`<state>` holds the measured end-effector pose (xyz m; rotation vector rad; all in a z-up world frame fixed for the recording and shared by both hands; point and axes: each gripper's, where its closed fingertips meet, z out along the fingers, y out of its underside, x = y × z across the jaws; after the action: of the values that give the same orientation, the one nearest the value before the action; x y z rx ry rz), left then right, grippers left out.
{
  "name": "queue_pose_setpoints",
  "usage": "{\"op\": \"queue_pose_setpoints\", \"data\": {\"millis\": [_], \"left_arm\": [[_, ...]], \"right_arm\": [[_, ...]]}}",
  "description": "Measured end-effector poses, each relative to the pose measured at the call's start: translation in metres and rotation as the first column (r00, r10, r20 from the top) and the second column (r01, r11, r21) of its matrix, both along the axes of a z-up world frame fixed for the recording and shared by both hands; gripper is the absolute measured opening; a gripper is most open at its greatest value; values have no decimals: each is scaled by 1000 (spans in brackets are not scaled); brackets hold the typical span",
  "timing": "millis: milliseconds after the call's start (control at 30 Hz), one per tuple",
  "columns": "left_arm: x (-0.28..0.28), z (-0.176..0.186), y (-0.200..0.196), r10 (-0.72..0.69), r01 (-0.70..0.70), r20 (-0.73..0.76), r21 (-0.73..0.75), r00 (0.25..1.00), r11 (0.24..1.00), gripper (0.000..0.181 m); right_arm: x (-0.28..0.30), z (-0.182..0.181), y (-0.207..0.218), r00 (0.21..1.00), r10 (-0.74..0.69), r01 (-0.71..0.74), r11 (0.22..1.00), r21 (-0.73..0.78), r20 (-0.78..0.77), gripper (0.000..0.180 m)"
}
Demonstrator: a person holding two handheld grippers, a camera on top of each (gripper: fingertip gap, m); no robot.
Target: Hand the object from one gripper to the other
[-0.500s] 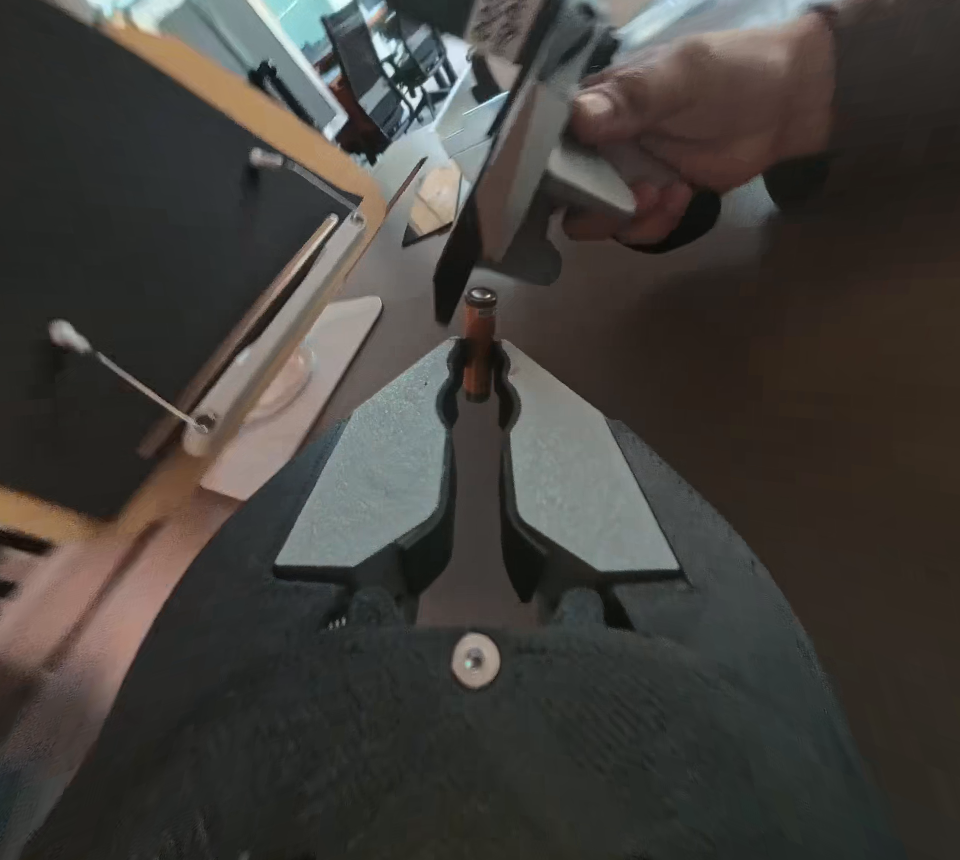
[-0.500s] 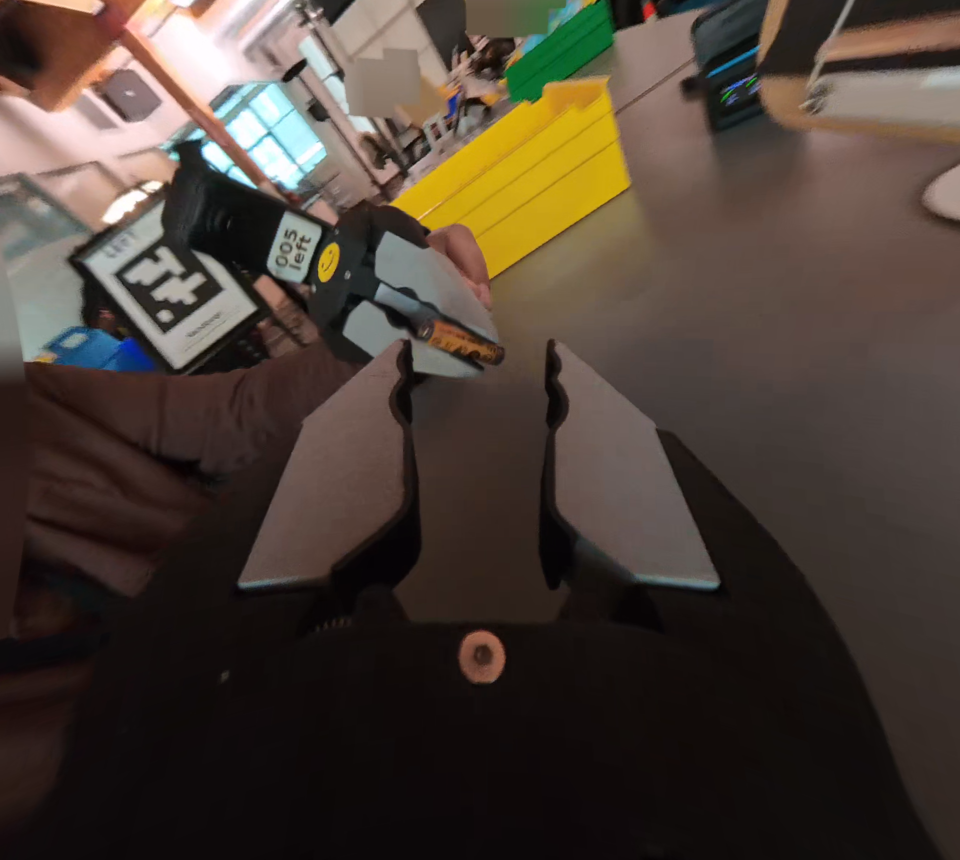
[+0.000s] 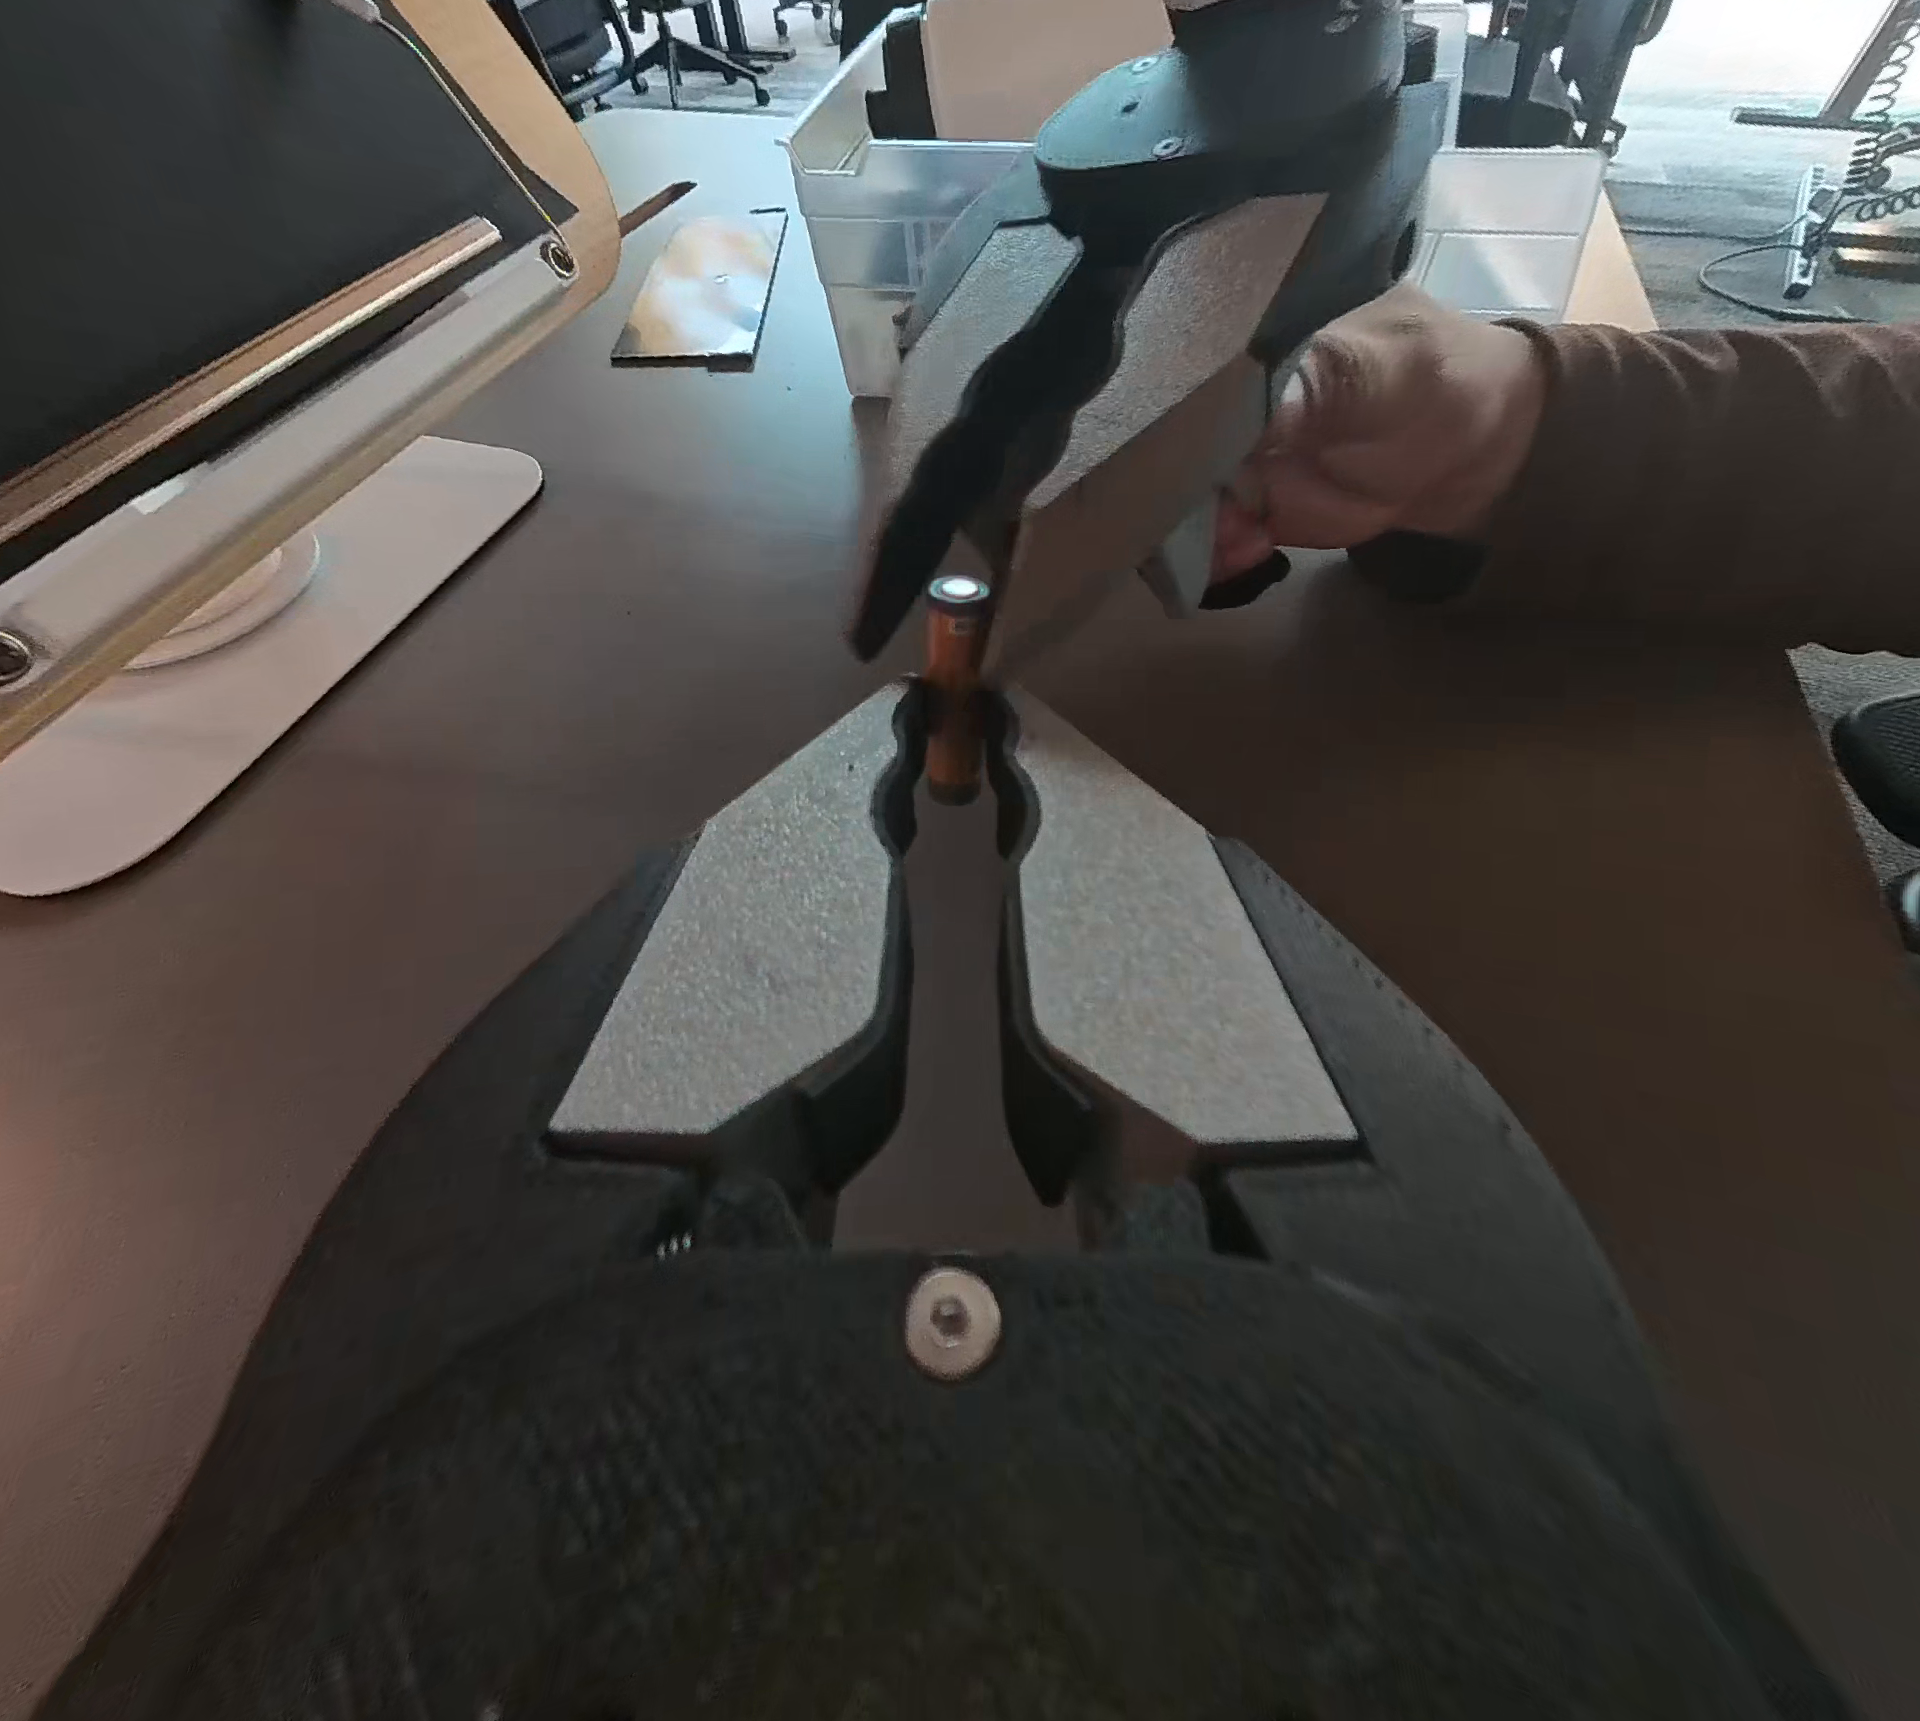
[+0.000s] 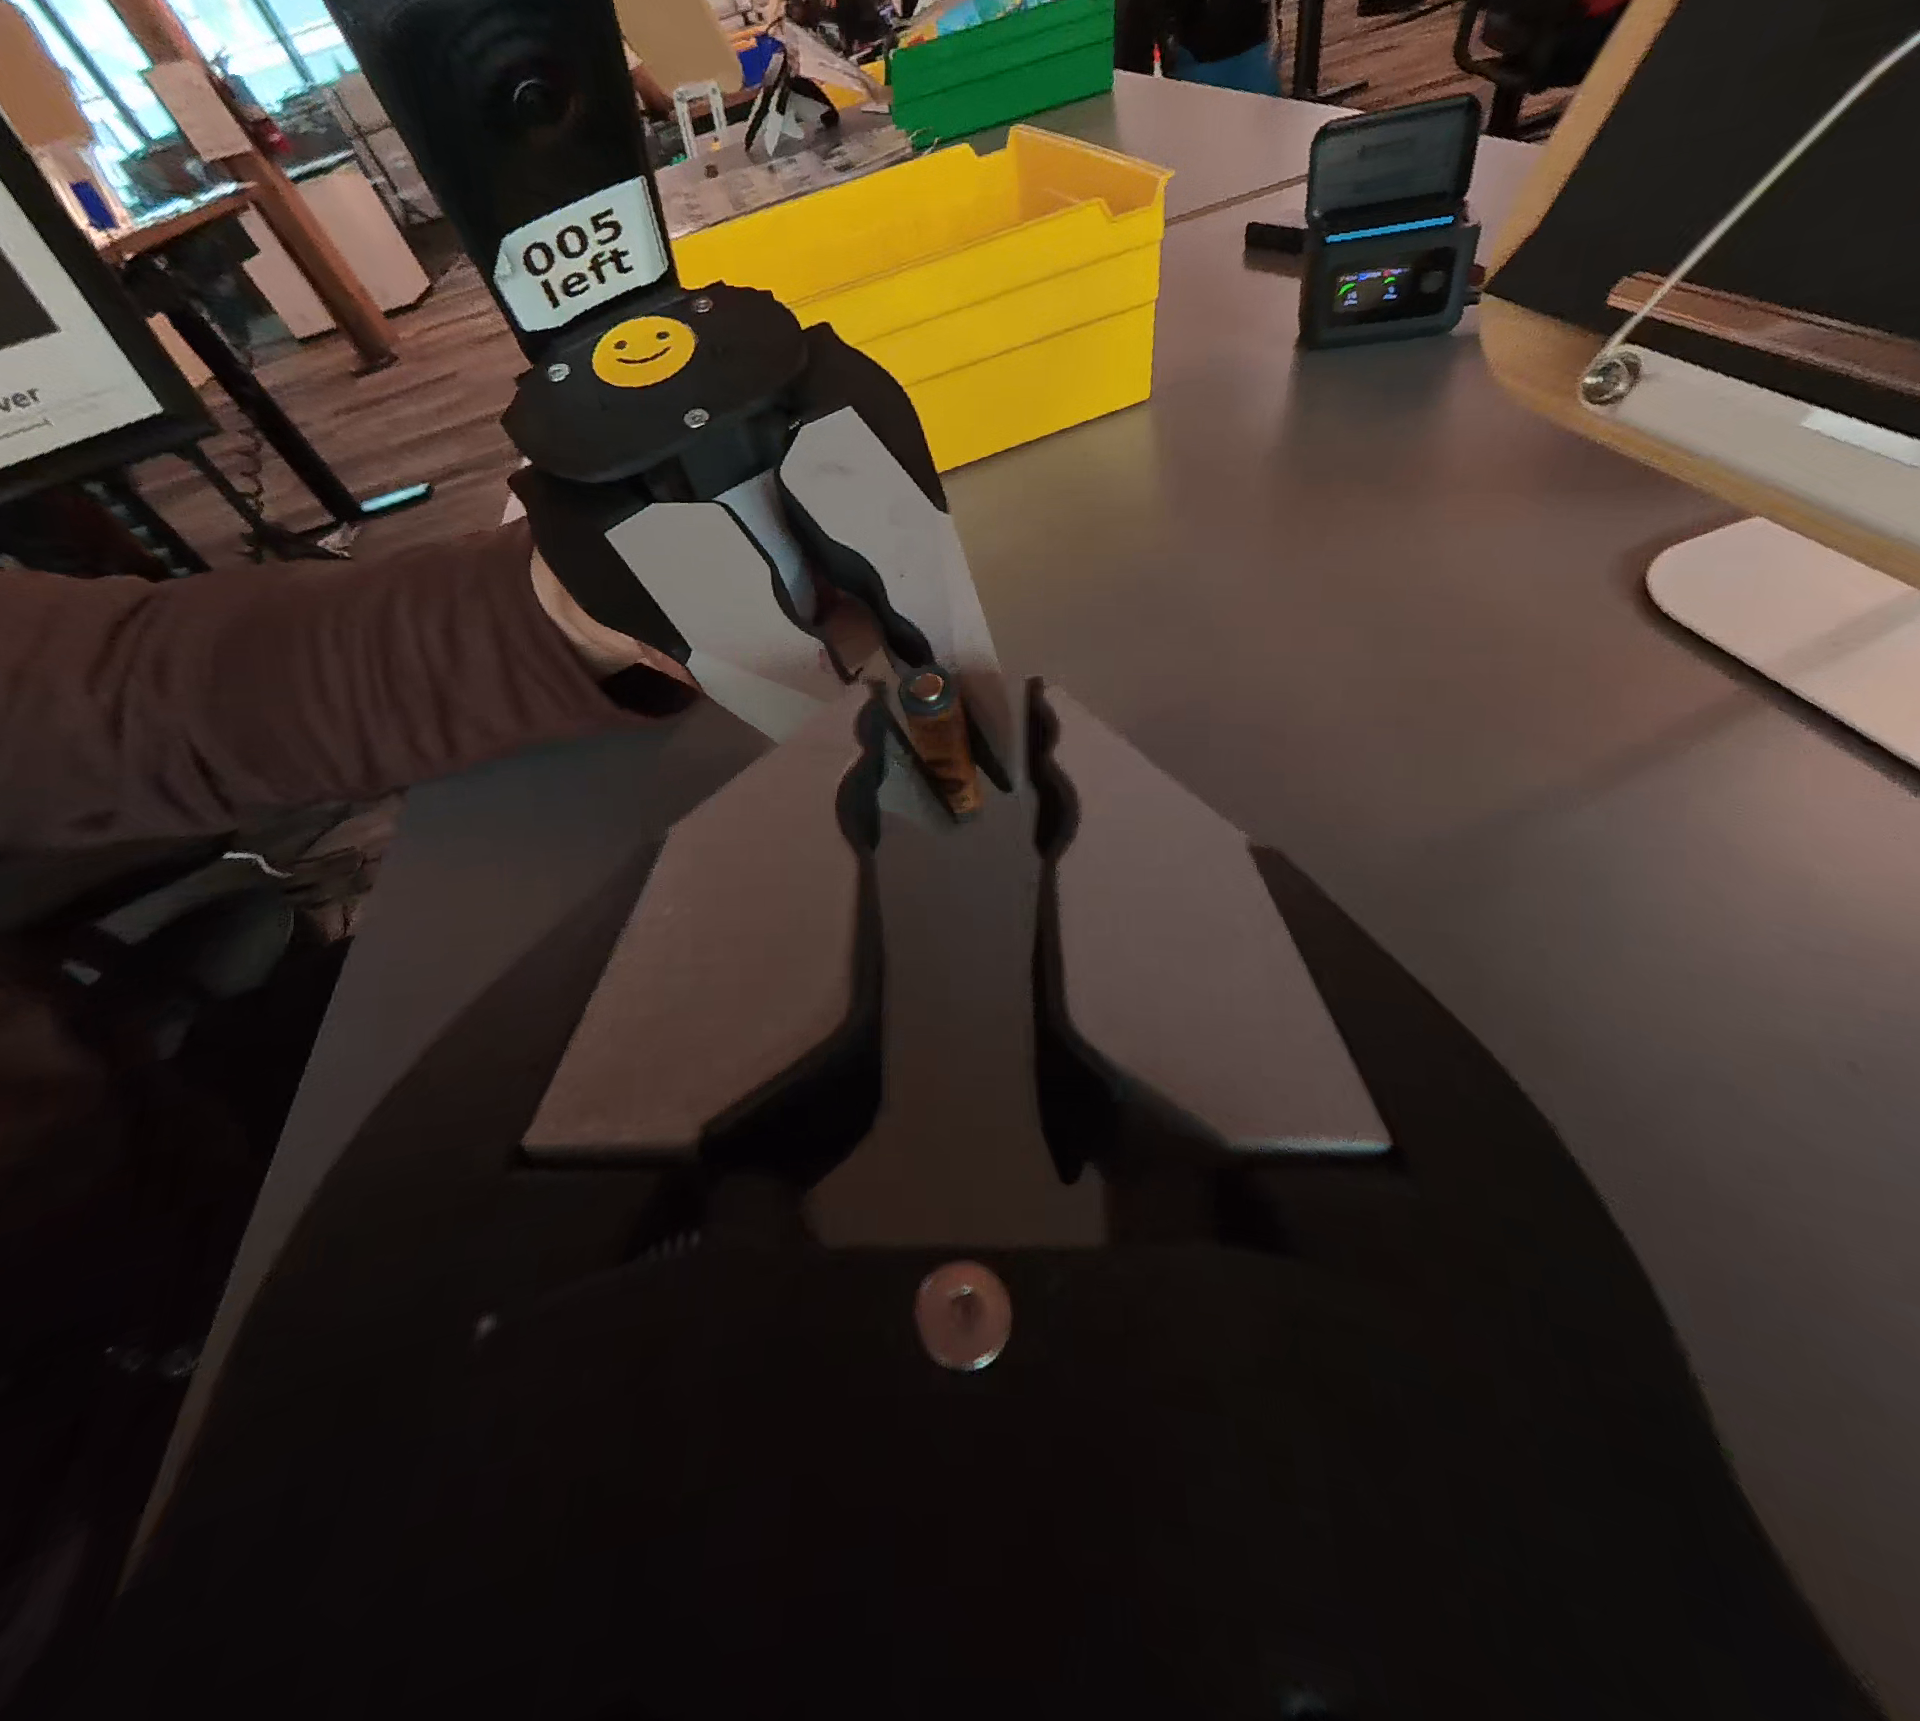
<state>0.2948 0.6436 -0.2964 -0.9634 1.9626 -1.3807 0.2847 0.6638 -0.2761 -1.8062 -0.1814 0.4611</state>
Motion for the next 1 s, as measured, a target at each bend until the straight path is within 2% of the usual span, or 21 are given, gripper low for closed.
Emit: {"op": "queue_pose_setpoints", "data": {"millis": [33,67,100,233,300,433,600,667,800,867,1000], "left_arm": [[0,0,0,2,-2,0,-6,1000,1000,7],[1,1,1,5,-5,2,-12,1000,1000,7],[1,2,2,12,-12,3,-19,1000,1000,7],[3,4,5,24,-26,-22,-99,999,995,8],[5,1,12,52,-55,-30,-76,998,996,8],[8,-1,20,106,-106,7,4,994,994,21],[7,5,12,82,-82,45,-20,996,996,28],[7,8,11,78,-76,62,-28,995,997,27],[1,26,9,54,-45,150,-62,987,997,9],[-2,36,10,51,-33,185,-97,981,995,5],[-3,40,12,51,-26,165,-147,985,989,17]], "right_arm": [[2,0,1,1000,-8,8,1000,0,-2,28],[0,1,0,1000,4,-4,1000,9,-3,12],[-1,3,0,1000,4,-4,1000,17,3,7],[4,4,1,997,-40,38,999,30,67,6],[12,5,1,991,-92,89,995,39,98,6],[23,11,-3,988,-136,131,989,61,75,6],[18,18,-5,994,-106,102,991,90,35,6],[15,22,-5,996,-87,84,990,110,21,7],[13,28,-7,998,-67,67,988,136,-8,6],[14,30,-9,998,-59,62,987,148,-22,6],[12,38,-11,997,-36,47,982,182,-65,7]]}}
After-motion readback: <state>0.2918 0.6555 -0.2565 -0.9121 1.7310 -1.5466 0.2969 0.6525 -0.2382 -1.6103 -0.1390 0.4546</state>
